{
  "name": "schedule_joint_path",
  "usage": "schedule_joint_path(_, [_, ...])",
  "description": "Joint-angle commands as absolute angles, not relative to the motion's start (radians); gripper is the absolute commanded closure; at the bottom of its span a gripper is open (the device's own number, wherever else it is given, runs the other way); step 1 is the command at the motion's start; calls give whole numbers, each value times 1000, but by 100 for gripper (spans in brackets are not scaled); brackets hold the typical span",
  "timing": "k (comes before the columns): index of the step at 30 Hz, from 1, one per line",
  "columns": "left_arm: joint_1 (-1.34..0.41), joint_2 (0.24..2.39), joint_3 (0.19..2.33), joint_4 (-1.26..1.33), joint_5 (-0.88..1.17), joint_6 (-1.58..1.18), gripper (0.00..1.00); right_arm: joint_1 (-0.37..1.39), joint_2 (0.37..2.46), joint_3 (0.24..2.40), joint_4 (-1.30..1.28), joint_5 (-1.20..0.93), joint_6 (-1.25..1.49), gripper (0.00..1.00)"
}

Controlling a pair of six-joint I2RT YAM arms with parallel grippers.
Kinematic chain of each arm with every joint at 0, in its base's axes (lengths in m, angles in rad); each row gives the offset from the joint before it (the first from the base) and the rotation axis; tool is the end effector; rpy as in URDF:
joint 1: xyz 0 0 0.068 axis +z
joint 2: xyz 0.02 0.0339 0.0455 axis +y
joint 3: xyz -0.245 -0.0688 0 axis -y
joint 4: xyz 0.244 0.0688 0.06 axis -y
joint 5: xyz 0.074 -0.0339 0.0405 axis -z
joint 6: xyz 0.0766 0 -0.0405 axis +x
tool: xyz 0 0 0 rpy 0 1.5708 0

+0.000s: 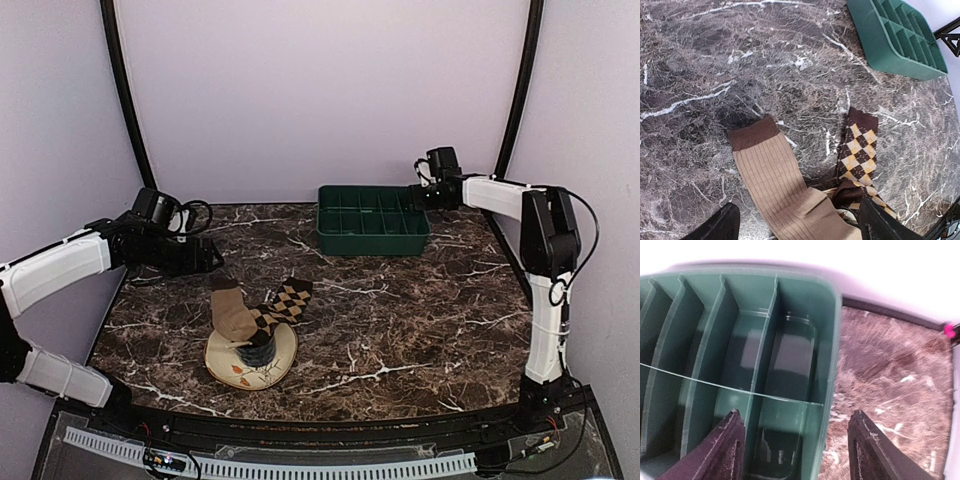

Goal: Roll the socks
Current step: Move the storage box to the center of the board.

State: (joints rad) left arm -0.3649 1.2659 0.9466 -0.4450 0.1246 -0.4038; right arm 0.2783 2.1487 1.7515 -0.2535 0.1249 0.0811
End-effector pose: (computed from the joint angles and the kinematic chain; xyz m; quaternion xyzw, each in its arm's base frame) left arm 0.2817 -0.1178 0.2238 0.0066 0.9183 -0.1999 0.3416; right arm 0.5040 0.1341 0.1888 -0.0605 0.8927 0.0242 0.4460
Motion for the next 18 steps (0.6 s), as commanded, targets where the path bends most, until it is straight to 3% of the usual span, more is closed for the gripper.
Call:
schedule_joint_path(1, [-371, 1185, 922, -473, 149, -422, 15, 332, 1997, 1718, -202, 203, 35, 35])
schedule_joint_path(11, [-371, 1100, 762, -432, 217, -610, 14, 574, 1740, 1466, -177, 314, 78, 34])
schedule_joint_path(18, [-371, 1014, 618, -348, 281, -779, 14, 777, 1642, 1243, -110, 247, 267, 34])
